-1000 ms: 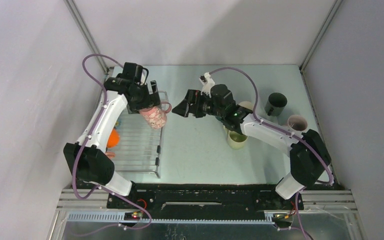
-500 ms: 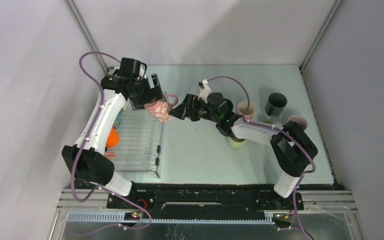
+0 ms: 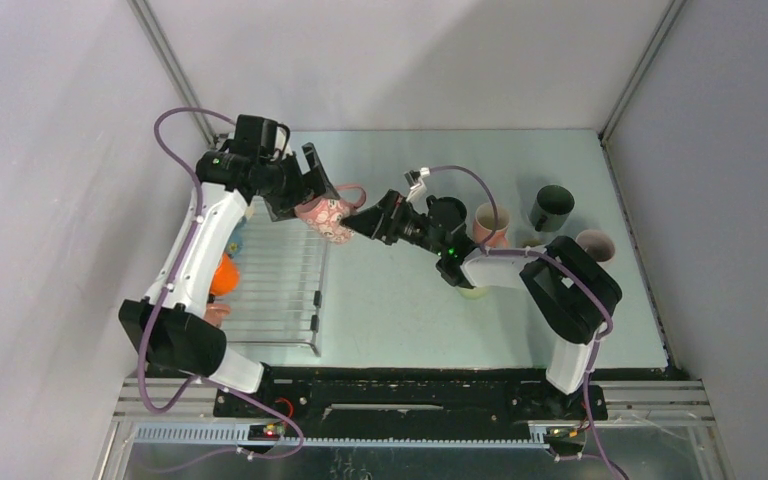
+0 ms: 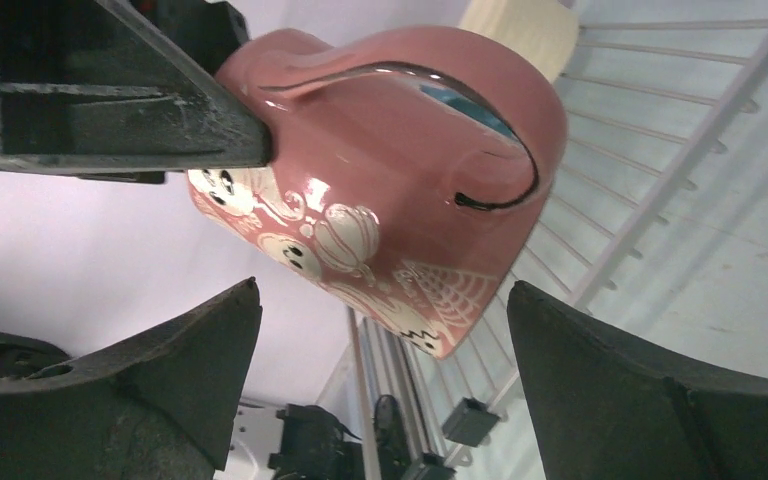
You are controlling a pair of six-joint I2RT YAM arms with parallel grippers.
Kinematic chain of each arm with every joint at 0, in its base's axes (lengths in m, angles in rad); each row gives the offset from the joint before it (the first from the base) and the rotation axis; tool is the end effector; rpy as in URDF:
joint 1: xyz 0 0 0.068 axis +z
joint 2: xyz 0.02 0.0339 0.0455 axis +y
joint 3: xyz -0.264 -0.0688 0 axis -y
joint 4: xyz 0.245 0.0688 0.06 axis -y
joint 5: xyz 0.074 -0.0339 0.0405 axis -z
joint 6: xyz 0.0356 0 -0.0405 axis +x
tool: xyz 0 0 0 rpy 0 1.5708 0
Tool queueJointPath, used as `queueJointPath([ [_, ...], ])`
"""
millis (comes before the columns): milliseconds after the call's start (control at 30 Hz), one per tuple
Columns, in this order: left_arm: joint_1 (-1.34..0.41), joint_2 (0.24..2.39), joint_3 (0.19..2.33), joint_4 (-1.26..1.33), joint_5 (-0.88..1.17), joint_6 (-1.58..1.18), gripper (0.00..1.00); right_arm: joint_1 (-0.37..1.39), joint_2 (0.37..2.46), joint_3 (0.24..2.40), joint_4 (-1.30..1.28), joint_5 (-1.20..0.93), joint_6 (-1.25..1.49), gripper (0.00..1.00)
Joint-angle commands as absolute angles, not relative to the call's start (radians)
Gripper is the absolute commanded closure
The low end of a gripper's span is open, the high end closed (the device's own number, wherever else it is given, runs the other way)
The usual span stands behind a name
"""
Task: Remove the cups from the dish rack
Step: Place the cup at the center of the board.
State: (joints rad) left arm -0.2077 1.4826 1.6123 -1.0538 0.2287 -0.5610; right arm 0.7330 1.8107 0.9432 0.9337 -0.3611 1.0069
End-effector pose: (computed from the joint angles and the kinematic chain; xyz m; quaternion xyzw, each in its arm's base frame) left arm 0.2894 -0.0692 0.3809 -0.1298 0.9337 -0.2187 0.2521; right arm 0.2844 0.2730 0.2290 -0.0381 0.6838 0.6281 0.3694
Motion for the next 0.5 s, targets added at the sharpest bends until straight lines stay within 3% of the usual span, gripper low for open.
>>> queueJointPath([
  [0, -0.214, 1.41, 1.701, -0.938, 0.334, -0.624, 1.0, 0.722, 1.824, 0.943, 1.147, -0.376, 1.109, 0.0],
  [467, -0.214, 1.369, 1.598, -0.749, 0.511, -0.775, 1.0, 0.689, 1.766, 0.943, 1.327, -0.415, 1.261, 0.06],
])
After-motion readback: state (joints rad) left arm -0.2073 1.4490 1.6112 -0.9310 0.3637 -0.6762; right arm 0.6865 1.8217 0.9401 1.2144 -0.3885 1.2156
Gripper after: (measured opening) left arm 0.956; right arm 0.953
